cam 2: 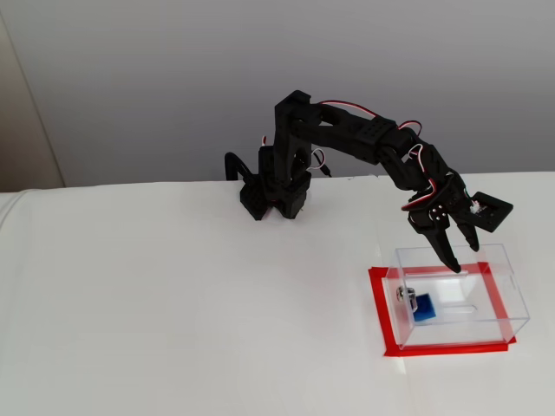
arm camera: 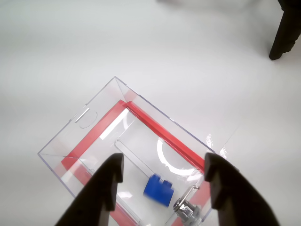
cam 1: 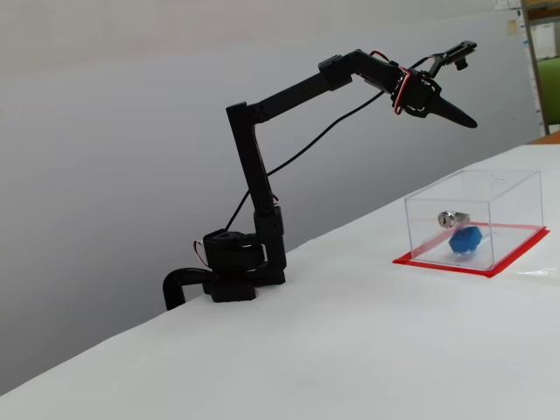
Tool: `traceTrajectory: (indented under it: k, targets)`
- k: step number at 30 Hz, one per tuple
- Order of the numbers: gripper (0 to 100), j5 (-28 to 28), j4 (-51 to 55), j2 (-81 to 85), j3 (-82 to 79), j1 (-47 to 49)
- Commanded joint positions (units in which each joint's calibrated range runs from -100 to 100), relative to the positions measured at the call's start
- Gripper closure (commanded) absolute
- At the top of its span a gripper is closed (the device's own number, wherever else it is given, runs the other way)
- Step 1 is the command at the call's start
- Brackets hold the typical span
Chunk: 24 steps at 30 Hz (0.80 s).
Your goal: Pick the blue lego brick and place it into the transparent box
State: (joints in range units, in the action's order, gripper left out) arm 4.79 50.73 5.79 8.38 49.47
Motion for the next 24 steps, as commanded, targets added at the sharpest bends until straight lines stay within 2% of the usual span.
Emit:
traceTrajectory:
  k: [1,16,18,22,24]
  targets:
    - [80,0.2,-0.2,1.5,0.2,0.3]
    - [80,-0.3,-0.2,1.7,0.5,0.3]
    - [84,-0.4,-0.2,2.5,0.3,0.3]
    - [97,-0.4,-0.4,4.7,-0.8,0.2]
    - [99,-0.4,-0.3,5.6,-2.1,0.0]
